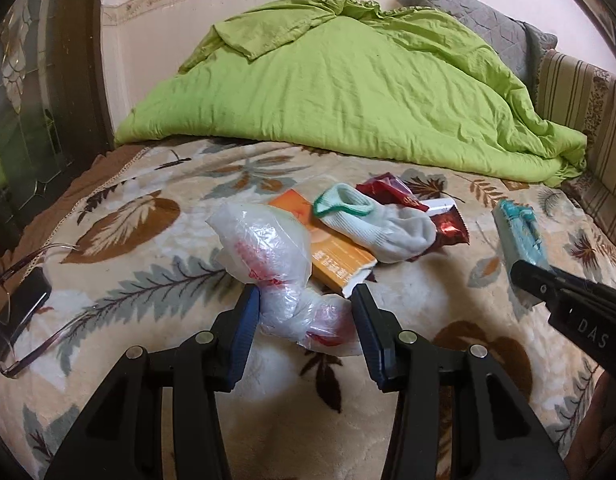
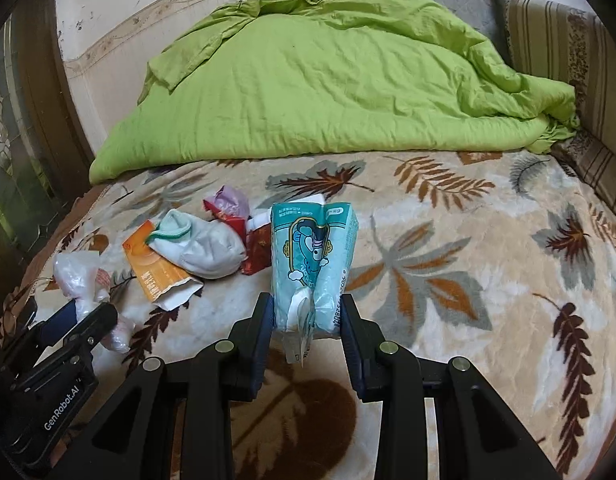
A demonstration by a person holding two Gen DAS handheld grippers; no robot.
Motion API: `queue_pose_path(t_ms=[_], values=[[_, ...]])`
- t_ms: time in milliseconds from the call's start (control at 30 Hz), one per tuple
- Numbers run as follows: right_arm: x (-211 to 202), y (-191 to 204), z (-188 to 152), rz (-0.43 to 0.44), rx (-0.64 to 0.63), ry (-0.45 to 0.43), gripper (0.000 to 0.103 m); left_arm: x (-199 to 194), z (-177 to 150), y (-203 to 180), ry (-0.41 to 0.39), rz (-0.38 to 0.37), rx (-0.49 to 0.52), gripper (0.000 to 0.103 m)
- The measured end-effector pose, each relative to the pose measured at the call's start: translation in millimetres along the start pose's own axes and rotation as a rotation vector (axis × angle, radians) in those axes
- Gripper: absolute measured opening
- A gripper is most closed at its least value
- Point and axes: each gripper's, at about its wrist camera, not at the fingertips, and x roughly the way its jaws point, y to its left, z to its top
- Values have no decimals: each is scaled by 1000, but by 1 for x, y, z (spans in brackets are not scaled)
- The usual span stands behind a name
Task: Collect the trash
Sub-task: 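Close the left tool on the clear plastic bag while the right tool holds the tissue pack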
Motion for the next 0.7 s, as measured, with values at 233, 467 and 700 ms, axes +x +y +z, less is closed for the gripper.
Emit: queue_pose_path(t_ms=[233,467,700], values=[[-4,9,0,21,-43,-23,36,-1,-1,-4,-10,24,19,46],[-5,6,-1,17,-37,-13,36,-4,-2,-10,-29,38,54,46],[-5,8,0,26,-41,-14,36,-1,-3,-8,-14,42,47,46]])
